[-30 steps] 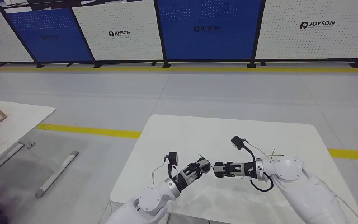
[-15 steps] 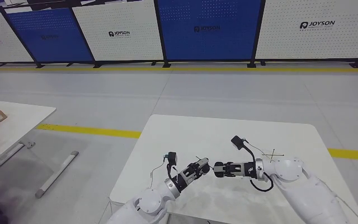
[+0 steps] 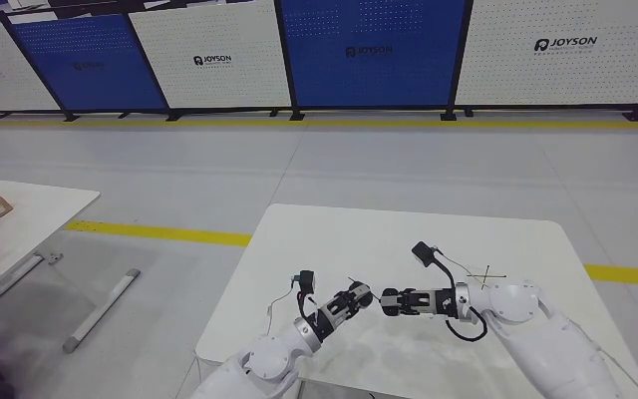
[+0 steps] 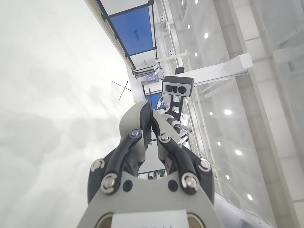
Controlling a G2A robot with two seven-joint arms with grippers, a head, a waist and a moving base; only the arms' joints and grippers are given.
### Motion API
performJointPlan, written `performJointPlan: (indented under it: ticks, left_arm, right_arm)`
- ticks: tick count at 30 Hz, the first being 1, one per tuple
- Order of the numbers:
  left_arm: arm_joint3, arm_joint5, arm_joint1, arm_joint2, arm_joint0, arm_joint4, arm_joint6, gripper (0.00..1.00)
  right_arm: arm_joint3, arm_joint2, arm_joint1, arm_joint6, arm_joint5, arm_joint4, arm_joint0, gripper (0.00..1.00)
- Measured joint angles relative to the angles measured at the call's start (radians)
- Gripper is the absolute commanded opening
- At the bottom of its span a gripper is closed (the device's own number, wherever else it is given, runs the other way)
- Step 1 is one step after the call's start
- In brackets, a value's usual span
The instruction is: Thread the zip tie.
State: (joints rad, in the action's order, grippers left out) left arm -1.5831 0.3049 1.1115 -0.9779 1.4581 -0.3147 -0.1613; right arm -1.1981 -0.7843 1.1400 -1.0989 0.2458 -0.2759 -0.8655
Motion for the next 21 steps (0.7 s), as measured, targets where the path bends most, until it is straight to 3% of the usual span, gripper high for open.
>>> performJointPlan:
  ticks: [1, 2, 4, 15, 21]
  left_arm:
    - [0.000, 0.000, 0.000, 0.000, 0.001, 0.002, 0.000, 0.00]
    - [0.001, 0.001, 0.001, 0.000, 0.001, 0.004, 0.000, 0.00]
    - [0.001, 0.001, 0.002, -0.001, 0.002, 0.006, -0.001, 0.00]
    - [0.011, -0.024, 0.010, -0.006, -0.003, 0.012, 0.019, 0.00]
    - [0.010, -0.062, 0.024, 0.007, -0.008, 0.035, 0.134, 0.00]
  right_arm:
    - [0.000, 0.000, 0.000, 0.000, 0.000, 0.000, 0.000, 0.00]
    - [0.000, 0.000, 0.000, 0.000, 0.000, 0.000, 0.000, 0.20]
    - [-0.009, 0.000, 0.000, 0.016, -0.001, 0.010, -0.008, 0.97]
    - [-0.037, -0.082, -0.024, 0.045, 0.039, 0.010, -0.070, 1.00]
    - [-0.074, -0.174, -0.048, 0.090, 0.090, -0.022, -0.142, 1.00]
